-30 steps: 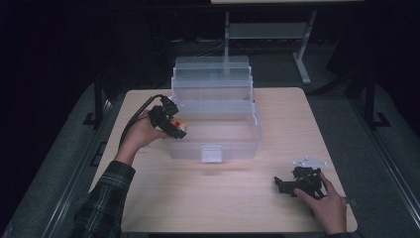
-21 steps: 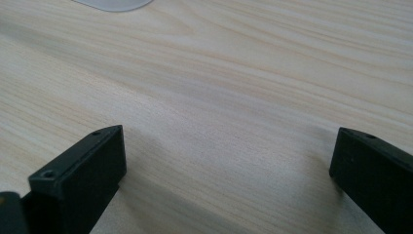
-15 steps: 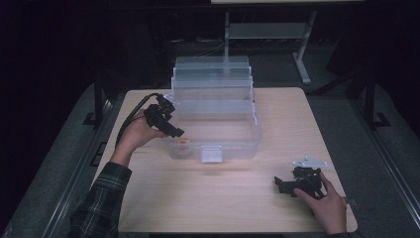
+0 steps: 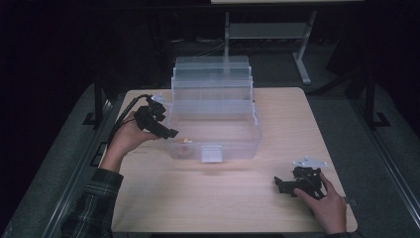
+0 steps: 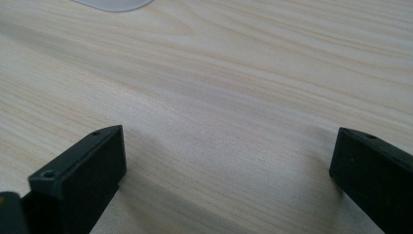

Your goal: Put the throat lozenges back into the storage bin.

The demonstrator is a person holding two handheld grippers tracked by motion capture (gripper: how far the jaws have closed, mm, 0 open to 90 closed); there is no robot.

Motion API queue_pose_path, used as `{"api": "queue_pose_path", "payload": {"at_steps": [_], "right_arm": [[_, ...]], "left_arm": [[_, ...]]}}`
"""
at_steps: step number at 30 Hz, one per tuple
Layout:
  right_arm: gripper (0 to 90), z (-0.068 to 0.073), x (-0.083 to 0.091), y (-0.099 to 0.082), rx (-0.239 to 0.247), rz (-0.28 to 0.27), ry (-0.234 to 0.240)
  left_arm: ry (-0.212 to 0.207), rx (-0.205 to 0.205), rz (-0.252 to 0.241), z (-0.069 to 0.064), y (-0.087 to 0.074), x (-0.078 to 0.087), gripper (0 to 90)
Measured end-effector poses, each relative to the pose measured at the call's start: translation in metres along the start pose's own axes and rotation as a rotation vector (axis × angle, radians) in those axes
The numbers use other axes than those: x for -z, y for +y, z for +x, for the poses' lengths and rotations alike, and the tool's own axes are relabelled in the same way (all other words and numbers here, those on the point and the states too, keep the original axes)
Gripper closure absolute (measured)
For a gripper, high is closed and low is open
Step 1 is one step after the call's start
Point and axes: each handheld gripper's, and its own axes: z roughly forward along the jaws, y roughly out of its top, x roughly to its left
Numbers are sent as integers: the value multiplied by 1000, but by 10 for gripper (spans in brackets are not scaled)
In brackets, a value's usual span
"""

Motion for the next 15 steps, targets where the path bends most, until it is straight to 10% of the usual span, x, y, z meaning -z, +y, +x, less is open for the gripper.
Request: {"api": "queue_pose_path", "payload": {"at_steps": [15], "right_arm": [[0,0,0,0,0,0,0]], "left_arm": [[27,24,-39,-6,-26,14,185]]}}
